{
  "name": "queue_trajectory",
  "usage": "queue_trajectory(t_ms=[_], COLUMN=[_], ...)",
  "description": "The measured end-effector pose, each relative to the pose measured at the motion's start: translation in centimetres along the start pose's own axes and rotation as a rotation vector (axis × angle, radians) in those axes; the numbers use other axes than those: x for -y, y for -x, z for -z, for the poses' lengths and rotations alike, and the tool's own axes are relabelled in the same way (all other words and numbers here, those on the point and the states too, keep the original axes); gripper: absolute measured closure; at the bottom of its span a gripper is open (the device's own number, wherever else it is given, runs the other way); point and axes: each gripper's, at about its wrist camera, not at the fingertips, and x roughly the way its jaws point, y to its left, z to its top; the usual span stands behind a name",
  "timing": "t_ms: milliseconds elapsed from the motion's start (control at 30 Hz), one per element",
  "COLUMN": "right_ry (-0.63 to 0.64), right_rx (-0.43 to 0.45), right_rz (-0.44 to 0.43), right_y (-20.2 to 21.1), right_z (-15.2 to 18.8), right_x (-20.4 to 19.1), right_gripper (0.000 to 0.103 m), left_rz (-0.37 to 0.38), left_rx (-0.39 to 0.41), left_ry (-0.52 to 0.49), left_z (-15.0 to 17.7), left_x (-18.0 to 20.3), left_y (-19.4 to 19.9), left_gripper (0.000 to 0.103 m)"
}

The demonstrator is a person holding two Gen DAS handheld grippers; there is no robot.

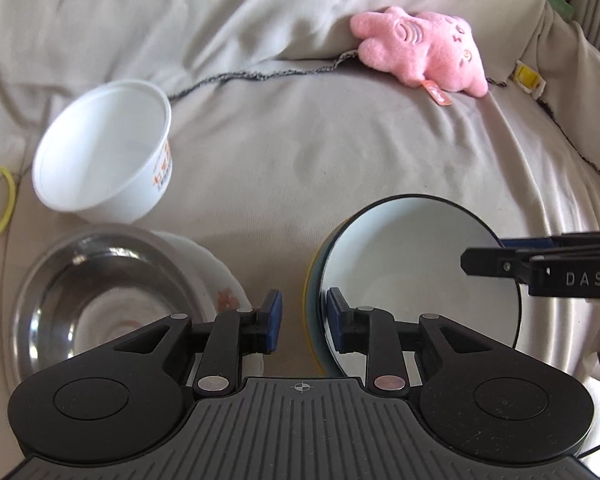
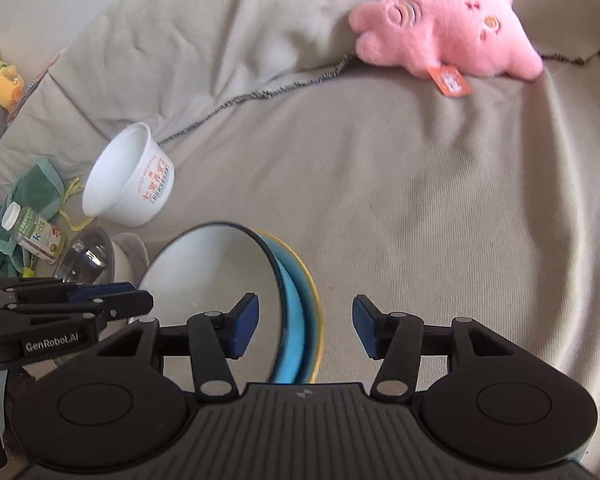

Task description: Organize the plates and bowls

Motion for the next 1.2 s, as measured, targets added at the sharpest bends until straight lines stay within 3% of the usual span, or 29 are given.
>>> queue_trajectory(t_ms=[167,300,433,800,1000,1200], right_ry=[-0.052,-0.07,-0.089,-0.002,0.001,0.029], right_rx=[-0.065,-0.118,-0.136,-0.011,-0.002,0.015], right_rz=[-0.051,-0.122,-0.162,-0.08,-0.079,-0.022], right_y=[-2.0,-3.3,-4.1,-4.2,-4.3,-3.8], right_z=[0.9,1.6,1.5,-0.4,-0.2,-0.1], right_x=[0.8,1.0,0.9,0.9,1.0,0.1], right_gripper=[0.05,0.051,0.063,0.061,0.061,0.061], left_rz=[0.016,0.071,0.102,0.086,0.087,0.116], left_rx=[-0.027,-0.08,-0.108,-0.061,-0.032,-0.041], left_ry=[0.022,0.06,0.077,0.057,0.033,0.088], left_z=[0.4,0.7,0.8,-1.2,-1.3,-1.0], left_x=[-0.2,-0.3,-0.2,0.7,1.0,-0.1], left_y=[-1.2,-2.3,-2.7,-3.3,-3.7,-3.8], left_gripper=[0.072,0.076,0.076,0.074,0.074,0.076])
